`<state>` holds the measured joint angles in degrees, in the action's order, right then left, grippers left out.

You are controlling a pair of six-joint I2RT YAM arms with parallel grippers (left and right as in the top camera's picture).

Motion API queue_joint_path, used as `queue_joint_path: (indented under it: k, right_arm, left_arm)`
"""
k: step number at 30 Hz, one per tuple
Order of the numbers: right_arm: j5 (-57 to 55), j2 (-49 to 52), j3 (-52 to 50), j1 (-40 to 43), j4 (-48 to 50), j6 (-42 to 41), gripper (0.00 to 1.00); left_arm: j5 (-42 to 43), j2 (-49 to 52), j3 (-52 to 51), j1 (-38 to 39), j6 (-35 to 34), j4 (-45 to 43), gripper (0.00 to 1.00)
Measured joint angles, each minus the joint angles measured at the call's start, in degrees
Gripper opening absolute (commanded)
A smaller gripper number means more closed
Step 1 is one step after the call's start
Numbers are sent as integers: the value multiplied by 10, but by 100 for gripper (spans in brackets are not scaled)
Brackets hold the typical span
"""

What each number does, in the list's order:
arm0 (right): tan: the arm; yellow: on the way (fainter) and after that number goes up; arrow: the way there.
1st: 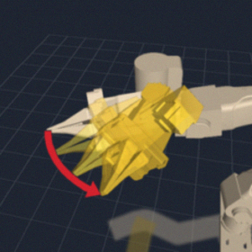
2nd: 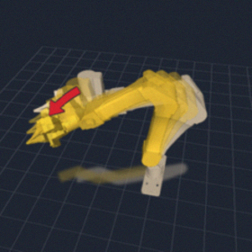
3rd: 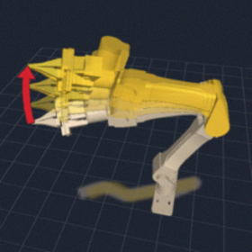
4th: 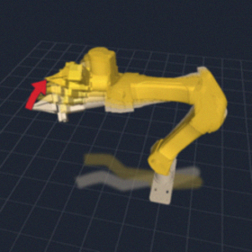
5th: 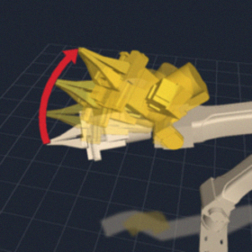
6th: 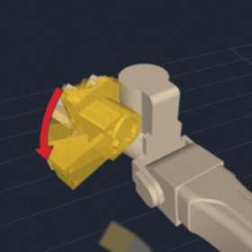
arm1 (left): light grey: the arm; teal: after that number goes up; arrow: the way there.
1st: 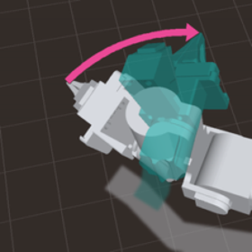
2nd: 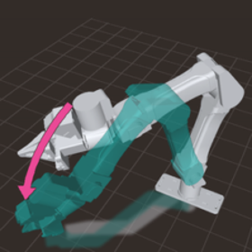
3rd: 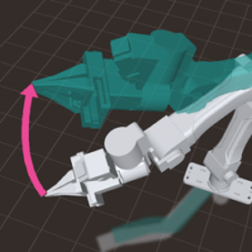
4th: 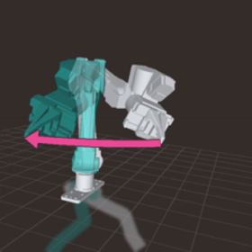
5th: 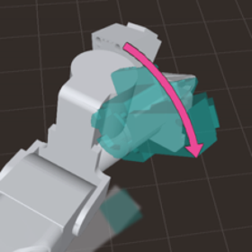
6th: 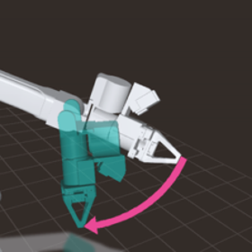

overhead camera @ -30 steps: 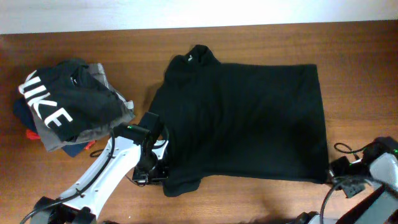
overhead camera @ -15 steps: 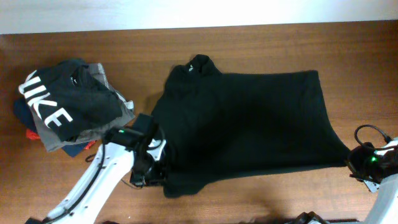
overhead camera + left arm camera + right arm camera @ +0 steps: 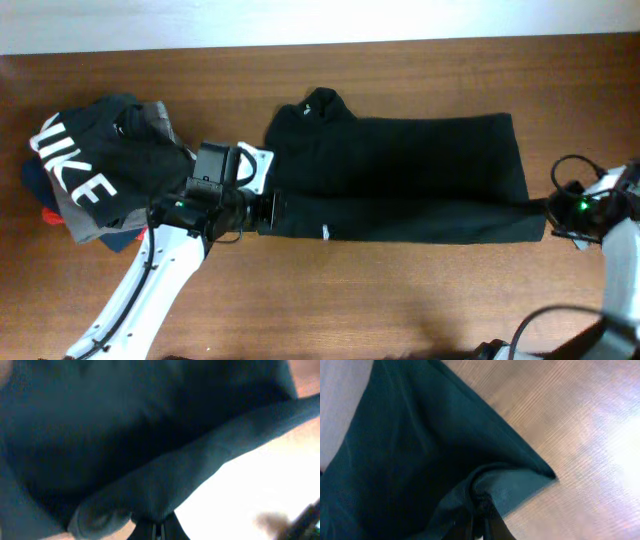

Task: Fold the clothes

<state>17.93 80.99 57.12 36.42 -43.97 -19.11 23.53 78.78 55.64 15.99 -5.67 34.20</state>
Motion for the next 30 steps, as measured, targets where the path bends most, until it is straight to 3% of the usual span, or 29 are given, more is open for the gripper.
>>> queue_joint_path:
  k: [6,7,8,9,10,11,12,14,16,30]
  right_arm:
    - [9,60,0,-5,82,-15,7]
    - [13,66,0,-5,97,-17,13]
    - [18,73,0,-5,113,-19,27]
    - [23,80,0,-5,126,-20,47]
    - [26,85,0,-5,133,-21,53]
    - [28,89,0,-5,139,-25,57]
    - [30,91,0,-5,143,-25,59]
    - [32,93,0,-5,147,-23,62]
    - [35,93,0,-5,146,-24,62]
    - [33,93,0,-5,-27,-25,68]
  left_arm:
    - [-38,42,2,0,29,-84,1]
    - [-42,53,2,0,31,-96,4]
    - [-46,63,2,0,33,-104,11]
    - [-49,73,2,0,34,-113,19]
    - [-52,83,2,0,38,-118,34]
    - [-57,91,2,0,38,-121,50]
    - [-62,96,2,0,43,-121,57]
    - [-74,102,2,-2,43,-119,59]
    - [-81,103,3,-10,44,-103,74]
    - [-79,103,24,-52,46,48,77]
